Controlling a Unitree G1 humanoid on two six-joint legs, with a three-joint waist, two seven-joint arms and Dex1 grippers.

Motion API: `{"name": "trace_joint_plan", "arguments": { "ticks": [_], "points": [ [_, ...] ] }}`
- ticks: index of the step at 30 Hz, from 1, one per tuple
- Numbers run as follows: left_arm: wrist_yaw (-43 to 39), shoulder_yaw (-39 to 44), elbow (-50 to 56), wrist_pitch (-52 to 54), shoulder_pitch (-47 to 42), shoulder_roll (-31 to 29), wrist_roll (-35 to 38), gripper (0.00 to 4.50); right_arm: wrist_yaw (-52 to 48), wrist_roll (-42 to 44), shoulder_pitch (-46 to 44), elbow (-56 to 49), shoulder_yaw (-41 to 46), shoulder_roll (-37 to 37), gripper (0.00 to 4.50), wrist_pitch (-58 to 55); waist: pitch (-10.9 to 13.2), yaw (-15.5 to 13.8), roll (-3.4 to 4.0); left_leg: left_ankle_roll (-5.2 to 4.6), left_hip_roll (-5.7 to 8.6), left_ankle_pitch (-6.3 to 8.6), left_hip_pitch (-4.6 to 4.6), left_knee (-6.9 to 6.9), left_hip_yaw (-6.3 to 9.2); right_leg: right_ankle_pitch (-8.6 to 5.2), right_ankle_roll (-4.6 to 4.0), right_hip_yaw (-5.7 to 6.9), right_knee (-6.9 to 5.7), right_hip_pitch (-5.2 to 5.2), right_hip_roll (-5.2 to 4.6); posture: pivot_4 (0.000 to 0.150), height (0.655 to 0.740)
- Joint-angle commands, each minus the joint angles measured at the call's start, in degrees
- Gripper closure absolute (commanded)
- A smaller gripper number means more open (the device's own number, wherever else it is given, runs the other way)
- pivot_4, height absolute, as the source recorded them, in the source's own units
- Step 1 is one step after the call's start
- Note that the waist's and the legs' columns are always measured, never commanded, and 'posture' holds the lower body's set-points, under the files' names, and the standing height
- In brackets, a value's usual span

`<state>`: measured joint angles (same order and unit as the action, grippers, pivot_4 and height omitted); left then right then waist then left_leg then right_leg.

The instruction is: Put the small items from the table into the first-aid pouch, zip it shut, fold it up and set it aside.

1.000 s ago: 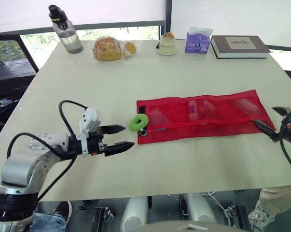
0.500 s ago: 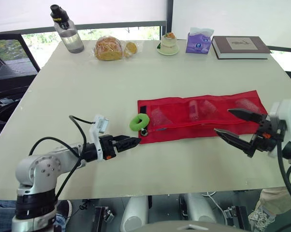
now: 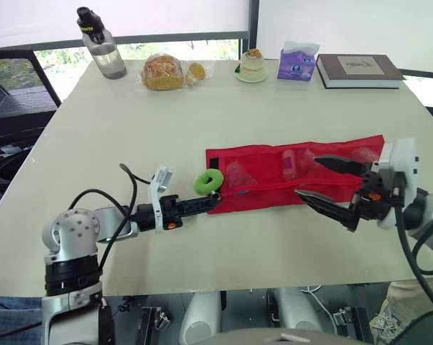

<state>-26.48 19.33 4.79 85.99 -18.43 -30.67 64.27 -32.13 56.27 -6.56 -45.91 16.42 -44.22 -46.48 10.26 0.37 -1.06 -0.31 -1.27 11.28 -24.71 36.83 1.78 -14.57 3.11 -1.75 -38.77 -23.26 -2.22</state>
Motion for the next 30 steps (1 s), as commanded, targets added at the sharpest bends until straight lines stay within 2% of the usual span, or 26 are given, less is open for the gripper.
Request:
{"name": "trace_joint_plan", "arguments": {
  "ticks": [1, 6, 8, 10, 11, 15, 17, 30],
  "points": [
    [-1.66, -2.13, -2.32, -0.64, -0.16, 0.58, -1.14, 0.0, -0.04, -0.07, 0.02, -3.06, -1.2, 0.33, 0.07, 2.44, 0.0, -0.18, 0.0, 0.0, 0.0, 0.0, 0.0, 0.0, 0.0, -0.02, -0.04, 0.0, 0.0, 0.0, 0.0, 0.15, 0.7332],
    [-3.05, -1.63, -4.63, -1.77, -0.7, 1.03, -1.81, 0.0, -2.39, -3.42, 1.66, -3.63, -2.71, -1.37, 0.07, 4.59, -0.02, -0.73, 0.0, 0.0, 0.02, 0.0, 0.0, 0.04, -0.02, -0.05, -0.09, 0.0, 0.01, 0.03, -0.05, 0.15, 0.7332],
    [-3.54, -1.66, -4.98, -1.89, -0.87, 1.13, -1.99, 0.52, -3.12, -4.37, 2.13, -3.45, -3.14, -1.59, 0.0, 5.32, -0.02, -0.95, -0.01, 0.0, 0.02, 0.0, 0.0, 0.05, -0.01, -0.06, -0.1, 0.0, 0.01, 0.03, -0.05, 0.15, 0.7332],
    [-3.7, -1.72, -5.12, -1.86, -0.91, 1.23, -2.13, 1.32, -3.47, -5.02, 2.21, -3.37, -3.76, -1.48, 0.0, 5.92, -0.02, -0.95, -0.01, 0.0, 0.02, 0.0, -0.01, 0.06, -0.01, -0.06, -0.11, 0.0, 0.02, 0.03, -0.05, 0.15, 0.7332],
    [-3.68, -1.56, -5.25, -1.74, -0.92, 1.34, -2.08, 1.91, -3.47, -5.23, 2.17, -3.38, -4.08, -1.35, 0.0, 6.21, -0.02, -0.95, -0.01, 0.0, 0.02, 0.0, -0.01, 0.06, -0.02, -0.06, -0.11, 0.0, 0.02, 0.02, -0.05, 0.15, 0.7332],
    [-3.65, -0.84, -5.61, -1.45, -0.96, 1.96, -1.74, 3.77, -3.42, -6.06, 2.05, -3.32, -4.97, -0.93, 0.0, 6.89, -0.01, -1.01, -0.02, 0.0, 0.01, 0.0, -0.03, 0.06, 0.0, -0.06, -0.11, 0.01, 0.02, 0.02, -0.05, 0.15, 0.7332],
    [-3.55, -0.93, -5.57, -1.48, -1.01, 2.25, -1.84, 4.42, -3.49, -6.65, 2.18, -3.17, -5.36, -0.81, 0.0, 7.37, -0.03, -1.08, 0.01, 0.0, 0.0, 0.0, 0.0, 0.06, 0.01, -0.07, -0.11, 0.01, 0.02, 0.03, -0.06, 0.15, 0.7332],
    [-6.27, -3.05, -6.67, -3.92, -0.35, 2.29, -3.84, 4.42, -3.44, -8.58, 2.82, -3.1, -6.21, -0.22, 0.0, 9.01, -0.03, -1.18, 0.01, 0.0, 0.02, 0.0, -0.01, 0.06, 0.02, -0.07, -0.12, 0.04, 0.02, 0.03, -0.09, 0.15, 0.7332]
  ]
}}
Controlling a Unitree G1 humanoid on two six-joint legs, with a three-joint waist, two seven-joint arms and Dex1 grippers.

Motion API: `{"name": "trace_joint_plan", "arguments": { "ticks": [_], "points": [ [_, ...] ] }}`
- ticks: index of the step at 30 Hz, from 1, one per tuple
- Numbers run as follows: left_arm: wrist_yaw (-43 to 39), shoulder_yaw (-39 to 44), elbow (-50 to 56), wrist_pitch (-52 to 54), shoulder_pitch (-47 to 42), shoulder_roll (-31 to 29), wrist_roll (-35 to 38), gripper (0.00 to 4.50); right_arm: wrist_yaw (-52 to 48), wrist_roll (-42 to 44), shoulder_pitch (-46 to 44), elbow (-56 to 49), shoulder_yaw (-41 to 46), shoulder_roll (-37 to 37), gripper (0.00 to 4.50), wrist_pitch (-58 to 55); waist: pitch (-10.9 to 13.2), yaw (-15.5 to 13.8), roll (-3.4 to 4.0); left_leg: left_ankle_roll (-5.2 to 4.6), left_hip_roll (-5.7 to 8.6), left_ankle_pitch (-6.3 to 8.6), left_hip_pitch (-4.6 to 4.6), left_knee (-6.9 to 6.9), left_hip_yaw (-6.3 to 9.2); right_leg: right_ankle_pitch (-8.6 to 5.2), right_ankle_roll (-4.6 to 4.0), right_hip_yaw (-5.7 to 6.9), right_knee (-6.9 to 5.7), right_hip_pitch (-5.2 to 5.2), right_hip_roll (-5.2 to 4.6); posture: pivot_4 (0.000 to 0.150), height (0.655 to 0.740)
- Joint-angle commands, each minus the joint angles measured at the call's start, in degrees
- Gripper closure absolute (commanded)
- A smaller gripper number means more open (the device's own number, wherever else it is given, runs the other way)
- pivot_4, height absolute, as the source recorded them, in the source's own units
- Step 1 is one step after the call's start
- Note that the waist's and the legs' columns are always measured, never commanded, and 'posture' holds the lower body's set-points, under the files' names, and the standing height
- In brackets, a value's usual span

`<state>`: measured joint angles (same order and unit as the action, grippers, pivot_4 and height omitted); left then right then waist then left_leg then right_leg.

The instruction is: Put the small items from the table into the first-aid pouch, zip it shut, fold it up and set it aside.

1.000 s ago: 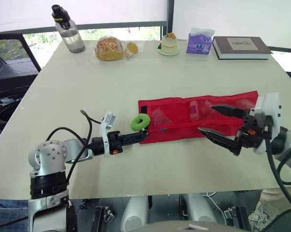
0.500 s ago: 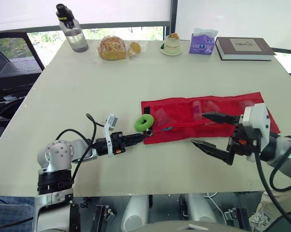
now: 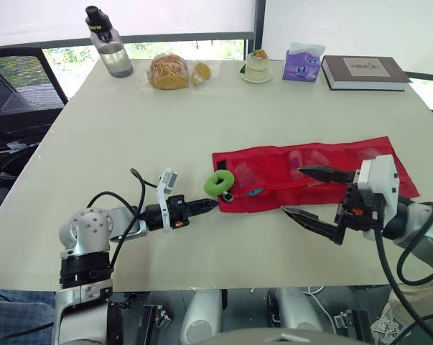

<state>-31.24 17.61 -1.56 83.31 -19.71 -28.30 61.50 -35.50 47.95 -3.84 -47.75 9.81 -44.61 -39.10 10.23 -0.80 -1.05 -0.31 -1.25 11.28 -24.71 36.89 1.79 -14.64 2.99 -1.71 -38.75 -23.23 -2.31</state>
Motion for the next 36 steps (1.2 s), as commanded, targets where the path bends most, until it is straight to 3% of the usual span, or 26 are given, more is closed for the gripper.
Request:
{"name": "trace_joint_plan", "arguments": {
  "ticks": [1, 4, 8, 10, 13, 15, 25, 30, 36],
  "points": [
    [-2.06, -1.67, -0.22, -1.5, 1.1, -0.14, -1.24, 4.42, -0.11, -0.48, 0.18, -1.25, 0.39, 0.18, 0.0, 1.76, 0.0, 0.0, 0.0, 0.0, 0.0, 0.0, 0.0, 0.0, 0.0, 0.0, 0.0, 0.0, 0.0, 0.0, 0.0, 0.15, 0.7332],
    [-3.65, -3.35, 0.07, -2.97, 1.61, -0.72, -2.9, 4.42, -0.32, -1.11, 0.38, -1.12, 0.25, 0.09, 0.0, 2.28, 0.0, -0.02, 0.01, 0.0, 0.0, 0.0, 0.0, 0.0, 0.0, 0.0, -0.01, 0.01, 0.0, 0.0, -0.02, 0.15, 0.7332],
    [-4.38, -4.23, -0.96, -3.64, 1.16, -1.17, -4.48, 2.87, -0.42, -1.71, 0.51, -1.12, -0.01, 0.18, 0.0, 2.64, 0.0, 0.02, 0.0, 0.0, 0.0, 0.0, -0.02, 0.0, -0.01, -0.01, -0.01, 0.01, 0.03, 0.0, -0.05, 0.15, 0.7332],
    [-4.48, -4.62, -1.52, -3.7, 0.78, -1.11, -5.31, 1.8, -0.43, -2.06, 0.56, -1.08, -0.01, 0.27, 0.0, 2.84, -0.01, -0.04, 0.02, 0.0, -0.01, 0.0, -0.02, -0.01, 0.0, -0.01, -0.01, 0.03, 0.07, 0.01, -0.07, 0.15, 0.7332],
    [-5.38, -5.26, -2.27, -3.66, 0.52, -1.14, -5.76, 0.58, -0.44, -3.18, 0.64, -0.83, 0.04, 0.34, 0.0, 3.45, -0.13, -0.05, 0.08, 0.0, 0.0, 0.0, 0.06, 0.0, 0.03, -0.01, -0.01, 0.1, 0.08, 0.11, -0.18, 0.15, 0.7332],
    [-6.09, -5.68, -2.08, -3.28, 0.46, -1.09, -5.62, 0.06, -0.53, -3.61, 0.71, -0.72, 0.12, 0.33, 0.0, 3.72, -0.22, -0.05, 0.19, 0.0, 0.01, 0.0, 0.14, 0.0, 0.07, -0.02, 0.0, 0.16, 0.14, 0.23, -0.23, 0.15, 0.7332],
    [-2.93, -3.41, -3.6, 1.67, -2.8, 1.53, -3.91, 0.06, -1.04, -5.25, 0.49, -0.37, -0.46, 0.57, 0.0, 4.61, -0.27, -0.11, 0.27, 0.0, 0.08, 0.0, 0.1, 0.0, 0.13, -0.02, 0.01, 0.32, 0.29, 0.33, -0.38, 0.15, 0.7332],
    [-0.57, 1.43, -2.09, 8.31, -2.85, 0.52, -1.94, 0.06, -0.94, -5.9, 1.09, -0.55, -0.37, 0.84, 0.0, 5.0, -0.23, 0.41, 0.2, 0.0, 0.08, 0.0, 0.08, -0.04, 0.13, -0.02, 0.03, 0.33, 0.32, 0.32, -0.36, 0.15, 0.7332],
    [4.57, 3.64, -1.61, 9.19, -1.77, -2.52, 4.32, 0.06, -0.87, -6.83, 1.96, -0.87, -0.51, 1.43, 0.0, 5.48, -0.19, 1.45, 0.13, 0.0, 0.04, 0.0, 0.1, -0.16, 0.17, -0.01, 0.03, 0.37, 0.34, 0.29, -0.34, 0.15, 0.7332]
  ]
}}
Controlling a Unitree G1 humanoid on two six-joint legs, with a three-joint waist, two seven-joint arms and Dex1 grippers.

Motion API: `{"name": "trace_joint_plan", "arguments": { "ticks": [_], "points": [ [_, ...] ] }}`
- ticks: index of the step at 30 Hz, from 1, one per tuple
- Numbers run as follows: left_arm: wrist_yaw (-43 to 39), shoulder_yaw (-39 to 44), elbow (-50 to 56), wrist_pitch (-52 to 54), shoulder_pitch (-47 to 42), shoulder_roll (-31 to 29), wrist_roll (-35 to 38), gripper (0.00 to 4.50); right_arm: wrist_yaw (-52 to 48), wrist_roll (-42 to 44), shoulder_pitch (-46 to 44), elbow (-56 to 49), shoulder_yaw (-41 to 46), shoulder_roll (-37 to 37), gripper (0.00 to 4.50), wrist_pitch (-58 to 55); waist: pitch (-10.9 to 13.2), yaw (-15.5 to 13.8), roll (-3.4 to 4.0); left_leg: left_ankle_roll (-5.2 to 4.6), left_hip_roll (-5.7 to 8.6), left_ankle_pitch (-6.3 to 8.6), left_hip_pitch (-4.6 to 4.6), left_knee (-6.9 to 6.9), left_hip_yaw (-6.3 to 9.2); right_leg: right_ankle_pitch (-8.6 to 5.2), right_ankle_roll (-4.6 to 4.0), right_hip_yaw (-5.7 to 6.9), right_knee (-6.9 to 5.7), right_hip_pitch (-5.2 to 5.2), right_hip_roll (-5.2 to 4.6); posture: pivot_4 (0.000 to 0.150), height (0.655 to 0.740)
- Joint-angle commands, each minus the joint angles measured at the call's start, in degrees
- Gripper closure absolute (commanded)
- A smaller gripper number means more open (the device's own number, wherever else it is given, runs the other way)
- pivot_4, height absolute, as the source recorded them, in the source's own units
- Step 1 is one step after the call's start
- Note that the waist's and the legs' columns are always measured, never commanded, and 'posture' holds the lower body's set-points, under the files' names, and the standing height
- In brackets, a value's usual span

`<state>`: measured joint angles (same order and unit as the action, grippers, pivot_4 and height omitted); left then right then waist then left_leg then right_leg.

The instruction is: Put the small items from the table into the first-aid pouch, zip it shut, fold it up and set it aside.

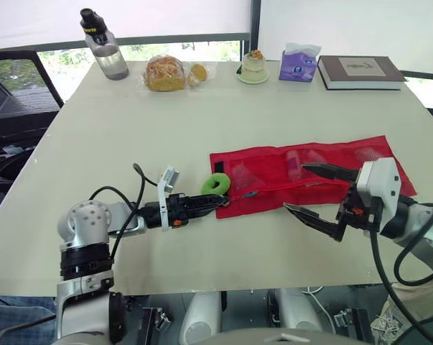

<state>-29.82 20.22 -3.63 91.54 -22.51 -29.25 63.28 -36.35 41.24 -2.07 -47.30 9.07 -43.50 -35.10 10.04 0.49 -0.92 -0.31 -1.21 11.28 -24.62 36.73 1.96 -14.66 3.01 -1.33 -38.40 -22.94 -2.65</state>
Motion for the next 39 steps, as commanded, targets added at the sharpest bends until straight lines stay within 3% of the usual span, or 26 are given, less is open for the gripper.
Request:
{"name": "trace_joint_plan", "arguments": {
  "ticks": [1, 8, 14, 22, 31, 39],
  "points": [
    [4.33, 1.23, 0.35, 0.96, 1.11, -1.92, 3.38, 0.06, -0.04, -0.24, 0.28, -1.32, 0.21, 0.4, 0.0, 1.56, 0.0, 0.15, 0.0, 0.0, -0.02, 0.0, 0.01, 0.0, 0.0, 0.0, 0.0, -0.01, 0.0, 0.0, 0.0, 0.15, 0.7332],
    [12.42, 1.83, -1.03, 0.96, 0.04, -3.1, 9.74, 0.06, -0.47, -0.84, 0.0, -0.96, -0.64, 0.99, 0.0, 2.01, 0.04, 0.1, -0.06, 0.0, -0.02, 0.0, -0.01, -0.01, 0.0, 0.0, 0.0, -0.01, 0.01, -0.03, -0.01, 0.15, 0.7332],
    [20.84, -1.32, -3.95, 0.96, 0.21, -2.16, 19.43, 0.06, -0.94, -0.74, 0.0, -1.15, -0.91, 0.36, 0.0, 1.59, 0.04, -0.02, -0.07, 0.0, -0.01, 0.0, -0.01, -0.01, 0.03, 0.01, 0.0, -0.08, 0.04, -0.02, -0.06, 0.15, 0.7332],
    [31.02, -4.61, -9.6, 0.95, -2.94, 3.21, 24.1, 0.06, -0.93, -1.29, -0.56, -1.12, -1.56, 0.53, 0.0, 1.63, 0.02, -1.37, -0.1, 0.0, 0.15, 0.0, -0.01, 0.06, -0.03, 0.02, 0.02, -0.05, 0.1, 0.06, -0.14, 0.15, 0.7332],
    [33.65, -4.21, -12.62, -0.78, -4.56, 6.33, 26.48, 0.06, -0.68, -1.67, -0.7, -1.2, -1.7, 0.74, 0.0, 1.64, -0.01, -1.47, -0.09, -0.01, 0.38, -0.01, 0.0, 0.09, 0.07, 0.05, 0.05, 0.07, 0.4, 0.33, -0.37, 0.15, 0.7332],
    [29.88, -4.44, -10.2, -3.17, -5.89, 8.28, 28.52, 0.06, -0.44, -2.01, -1.53, -0.79, -2.16, 1.25, 0.0, 1.67, 0.01, -1.37, -0.12, -0.03, 0.64, -0.02, -0.07, 0.09, 0.19, 0.06, 0.07, 0.13, 0.41, 0.33, -0.5, 0.15, 0.7332]
  ]
}}
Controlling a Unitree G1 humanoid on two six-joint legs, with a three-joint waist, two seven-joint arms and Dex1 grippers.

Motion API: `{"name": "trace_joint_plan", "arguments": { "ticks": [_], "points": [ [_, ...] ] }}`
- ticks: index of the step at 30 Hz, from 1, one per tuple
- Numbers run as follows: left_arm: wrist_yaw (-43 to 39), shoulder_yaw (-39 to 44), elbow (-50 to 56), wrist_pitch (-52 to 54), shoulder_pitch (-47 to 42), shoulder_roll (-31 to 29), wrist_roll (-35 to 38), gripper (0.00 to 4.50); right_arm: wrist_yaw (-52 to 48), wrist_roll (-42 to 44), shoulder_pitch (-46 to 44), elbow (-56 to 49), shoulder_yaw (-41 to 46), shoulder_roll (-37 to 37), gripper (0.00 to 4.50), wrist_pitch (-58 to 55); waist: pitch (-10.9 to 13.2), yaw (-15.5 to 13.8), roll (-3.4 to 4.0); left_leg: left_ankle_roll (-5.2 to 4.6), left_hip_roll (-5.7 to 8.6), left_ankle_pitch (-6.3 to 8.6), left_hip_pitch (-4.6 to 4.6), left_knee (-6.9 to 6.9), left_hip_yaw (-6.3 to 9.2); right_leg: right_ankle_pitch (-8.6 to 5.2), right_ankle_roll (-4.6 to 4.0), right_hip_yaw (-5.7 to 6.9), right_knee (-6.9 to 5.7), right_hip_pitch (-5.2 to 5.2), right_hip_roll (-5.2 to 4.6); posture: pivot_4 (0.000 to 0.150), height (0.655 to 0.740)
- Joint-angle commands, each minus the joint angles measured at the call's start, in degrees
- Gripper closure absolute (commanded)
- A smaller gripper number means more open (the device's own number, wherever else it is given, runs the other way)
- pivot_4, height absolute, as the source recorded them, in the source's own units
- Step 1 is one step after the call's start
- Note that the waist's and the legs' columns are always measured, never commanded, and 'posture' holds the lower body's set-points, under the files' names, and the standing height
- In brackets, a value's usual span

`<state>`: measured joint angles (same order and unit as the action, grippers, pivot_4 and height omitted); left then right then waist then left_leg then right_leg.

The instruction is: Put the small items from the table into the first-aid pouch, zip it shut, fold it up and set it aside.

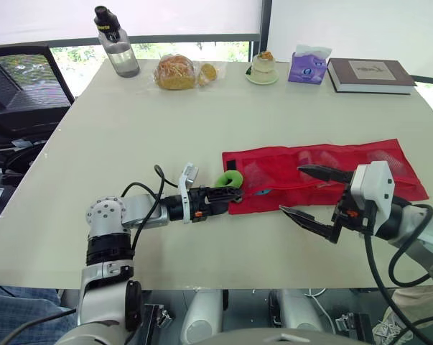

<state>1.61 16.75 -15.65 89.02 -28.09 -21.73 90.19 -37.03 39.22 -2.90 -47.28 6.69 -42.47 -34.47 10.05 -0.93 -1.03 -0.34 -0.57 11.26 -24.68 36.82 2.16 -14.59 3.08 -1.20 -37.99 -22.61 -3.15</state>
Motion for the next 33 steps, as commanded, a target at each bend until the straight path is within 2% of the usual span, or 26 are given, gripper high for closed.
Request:
{"name": "trace_joint_plan", "arguments": {
  "ticks": [1, 12, 15, 21, 23, 30, 33],
  "points": [
    [-1.78, -1.17, 2.05, -0.78, -0.28, 0.86, 1.8, 0.06, 0.24, -0.02, -0.74, -0.78, 0.19, 0.27, 0.0, 1.05, 0.01, 0.07, -0.01, 0.0, 0.0, 0.0, -0.02, -0.01, 0.01, 0.0, 0.0, 0.01, 0.0, -0.02, 0.01, 0.15, 0.7332],
    [-2.4, -3.6, 3.85, -2.57, 0.5, 1.26, 0.81, 0.06, 0.78, -0.69, -0.83, -0.75, -0.65, 1.17, 0.0, 1.14, 0.03, 0.18, -0.03, 0.0, 0.0, 0.0, -0.03, -0.23, -0.01, -0.01, 0.01, 0.0, 0.04, -0.15, 0.07, 0.15, 0.7332],
    [-2.56, -3.18, 3.87, -3.05, 0.8, 0.49, 0.92, 0.86, 0.88, -0.89, -0.74, -0.73, -0.85, 1.31, 0.0, 1.23, 0.03, 0.21, -0.03, 0.0, 0.0, 0.0, -0.03, -0.23, -0.02, -0.01, 0.01, 0.0, 0.04, -0.15, 0.07, 0.15, 0.7332],
    [-3.56, -3.51, 5.62, -3.52, 2.61, -0.94, -0.11, 3.75, 0.89, -1.33, -0.85, -0.4, -1.27, 1.49, 0.0, 1.41, 0.03, 0.23, -0.04, 0.0, -0.01, 0.0, -0.03, -0.24, -0.01, -0.01, 0.01, 0.0, 0.04, -0.15, 0.07, 0.15, 0.7332],
    [-3.71, -3.38, 5.81, -3.95, 3.05, -1.2, -0.09, 4.42, 0.87, -1.34, -0.86, -0.32, -1.36, 1.48, 0.0, 1.44, 0.03, 0.22, -0.04, 0.0, -0.01, 0.0, -0.02, -0.24, -0.03, -0.01, 0.01, -0.01, 0.04, -0.15, 0.06, 0.15, 0.7332],
    [-4.34, -2.72, 7.96, -5.35, 4.9, -2.45, -0.49, 4.42, 1.18, -1.66, -1.36, 0.76, -2.26, 1.4, 0.0, 0.49, 0.03, 0.32, -0.04, 0.0, -0.02, 0.0, 0.0, -0.24, -0.02, -0.01, 0.0, -0.01, 0.04, -0.15, 0.06, 0.15, 0.7332],
    [-6.26, -3.41, 10.88, -5.36, 5.86, -4.02, -1.98, 4.42, 3.63, -4.01, -4.68, 2.98, -5.18, 2.25, 0.0, -1.32, 0.05, 0.71, -0.05, 0.01, -0.04, 0.0, 0.02, -0.26, -0.02, -0.01, 0.0, -0.03, 0.04, -0.15, 0.08, 0.15, 0.7332]
  ]
}}
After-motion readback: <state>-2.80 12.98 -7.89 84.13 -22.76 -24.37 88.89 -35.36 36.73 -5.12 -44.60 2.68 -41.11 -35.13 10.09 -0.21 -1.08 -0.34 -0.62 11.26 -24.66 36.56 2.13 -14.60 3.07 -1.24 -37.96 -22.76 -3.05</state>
